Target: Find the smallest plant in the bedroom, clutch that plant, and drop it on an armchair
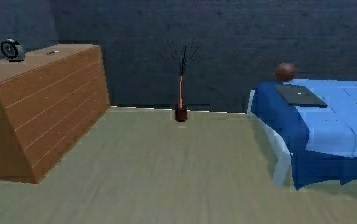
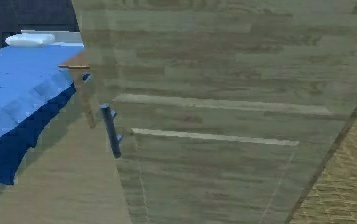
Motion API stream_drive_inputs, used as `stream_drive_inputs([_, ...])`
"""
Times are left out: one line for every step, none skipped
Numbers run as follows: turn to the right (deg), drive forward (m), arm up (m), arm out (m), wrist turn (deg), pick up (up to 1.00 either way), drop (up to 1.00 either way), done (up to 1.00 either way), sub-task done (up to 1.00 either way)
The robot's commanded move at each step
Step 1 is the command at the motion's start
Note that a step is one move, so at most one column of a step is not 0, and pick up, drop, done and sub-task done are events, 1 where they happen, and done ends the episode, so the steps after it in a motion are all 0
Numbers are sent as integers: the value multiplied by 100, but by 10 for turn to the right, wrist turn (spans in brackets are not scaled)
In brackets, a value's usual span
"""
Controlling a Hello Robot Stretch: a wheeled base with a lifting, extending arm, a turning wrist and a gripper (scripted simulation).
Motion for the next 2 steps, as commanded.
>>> stream_drive_inputs([60,0,0,0,0,0,0,0,0])
stream_drive_inputs([0,50,0,0,0,0,0,0,0])
